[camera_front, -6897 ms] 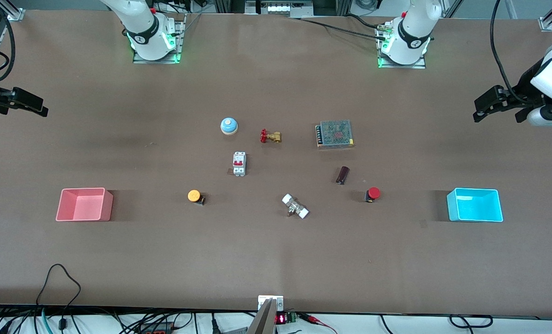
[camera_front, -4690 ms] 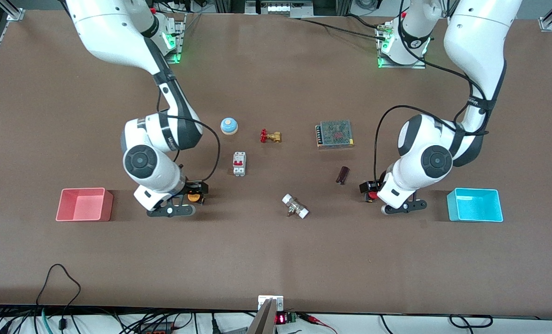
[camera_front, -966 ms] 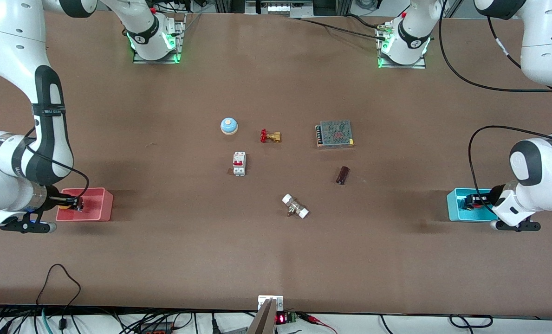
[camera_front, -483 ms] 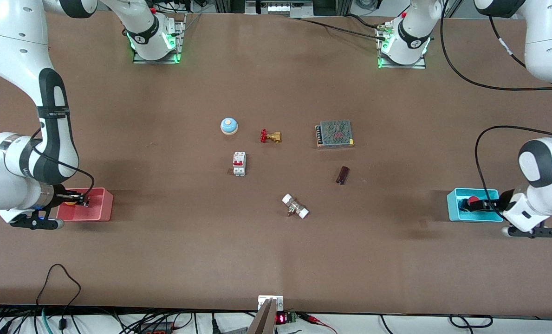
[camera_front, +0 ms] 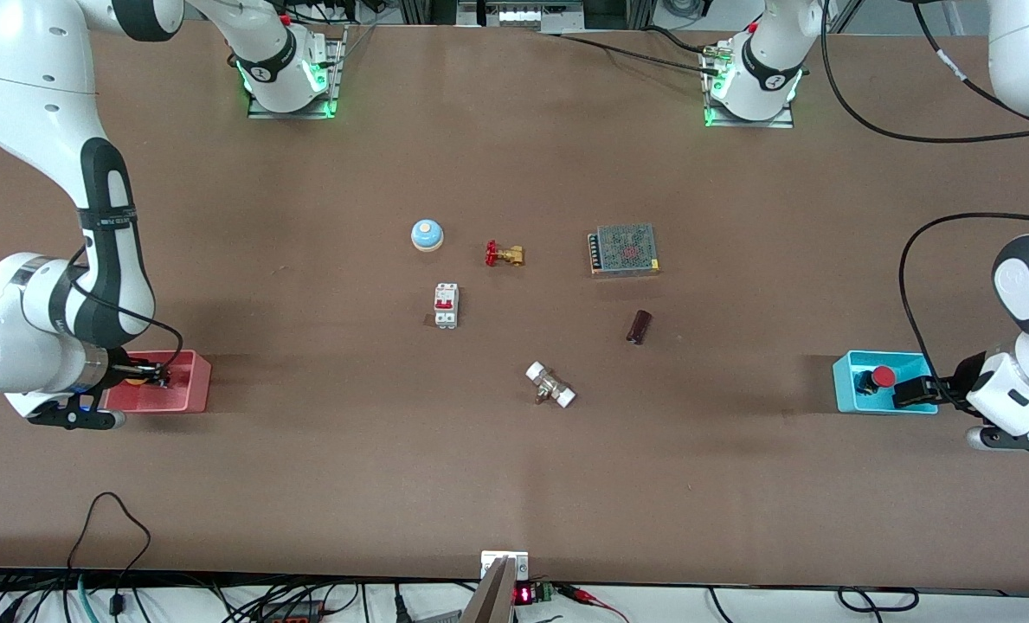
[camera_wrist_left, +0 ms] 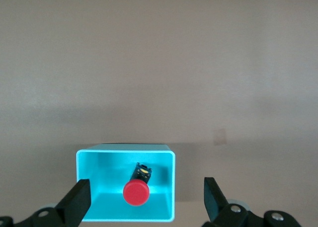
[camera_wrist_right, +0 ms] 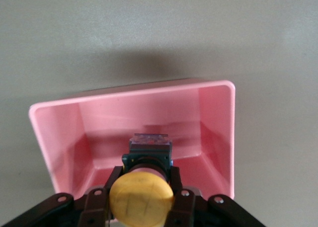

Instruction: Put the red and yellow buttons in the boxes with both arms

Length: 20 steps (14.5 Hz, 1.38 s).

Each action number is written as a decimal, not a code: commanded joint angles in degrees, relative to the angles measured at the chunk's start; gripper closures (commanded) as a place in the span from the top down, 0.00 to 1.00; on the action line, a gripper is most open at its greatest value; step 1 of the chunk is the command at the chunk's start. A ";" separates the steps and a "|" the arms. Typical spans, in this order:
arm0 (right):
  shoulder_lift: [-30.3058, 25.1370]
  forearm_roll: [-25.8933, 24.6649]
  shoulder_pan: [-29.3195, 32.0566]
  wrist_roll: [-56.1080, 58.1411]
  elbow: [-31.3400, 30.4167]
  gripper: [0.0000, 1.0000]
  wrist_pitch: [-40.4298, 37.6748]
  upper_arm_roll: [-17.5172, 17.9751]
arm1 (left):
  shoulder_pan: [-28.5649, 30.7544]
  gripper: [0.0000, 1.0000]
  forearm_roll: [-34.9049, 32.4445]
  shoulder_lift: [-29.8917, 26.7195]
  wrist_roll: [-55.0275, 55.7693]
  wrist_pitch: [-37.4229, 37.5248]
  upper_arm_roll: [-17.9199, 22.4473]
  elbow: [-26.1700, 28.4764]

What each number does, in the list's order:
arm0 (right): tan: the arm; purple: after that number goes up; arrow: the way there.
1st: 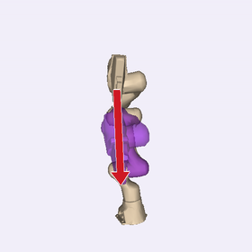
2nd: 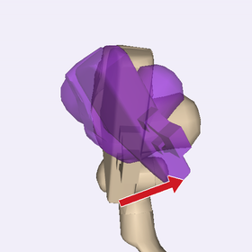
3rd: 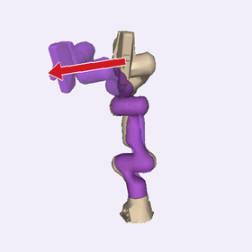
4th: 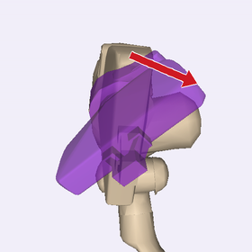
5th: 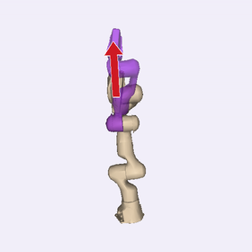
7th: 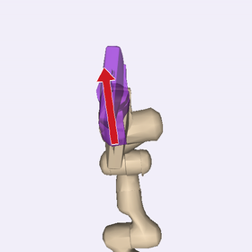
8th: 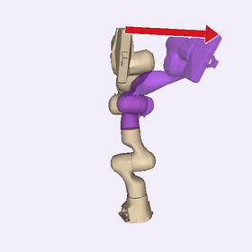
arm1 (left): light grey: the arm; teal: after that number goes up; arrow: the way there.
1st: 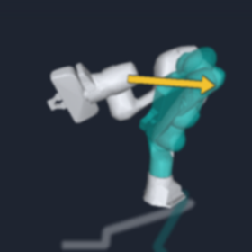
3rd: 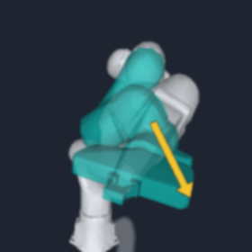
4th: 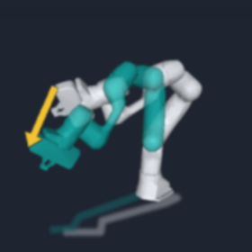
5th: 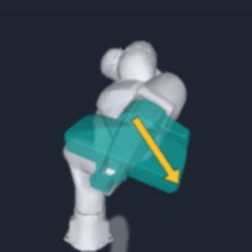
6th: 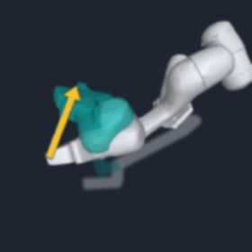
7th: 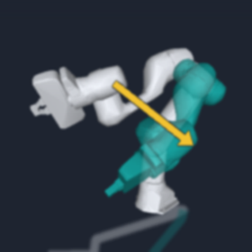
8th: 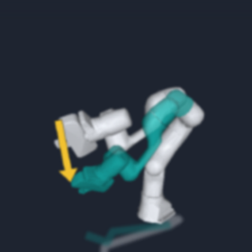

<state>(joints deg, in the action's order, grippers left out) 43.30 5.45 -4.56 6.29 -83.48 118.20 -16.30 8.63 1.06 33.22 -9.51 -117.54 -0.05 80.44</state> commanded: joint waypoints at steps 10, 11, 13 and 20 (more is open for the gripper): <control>1.79 2.62 1.13 1.00 -0.11 0.39 2.64 1.01 | -11.71 1.00 -0.71 -18.79 2.30 14.43 7.61 3.93; 2.05 2.98 1.13 1.52 -0.11 0.39 2.73 1.01 | -10.92 1.00 -0.71 -20.29 2.30 16.01 7.00 3.93; 2.05 3.07 1.13 1.62 -0.11 0.41 2.82 1.01 | -7.59 1.00 -0.71 -23.11 2.30 18.65 2.98 4.11; 0.83 3.07 0.87 0.74 0.59 1.00 2.56 1.01 | -5.47 1.00 -0.71 -36.46 2.30 17.71 -1.08 17.26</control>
<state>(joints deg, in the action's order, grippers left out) 45.36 7.73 -4.36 6.57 -83.04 120.88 -16.10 1.11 1.05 3.69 -7.59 -96.68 1.51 88.95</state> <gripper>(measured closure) 0.057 0.000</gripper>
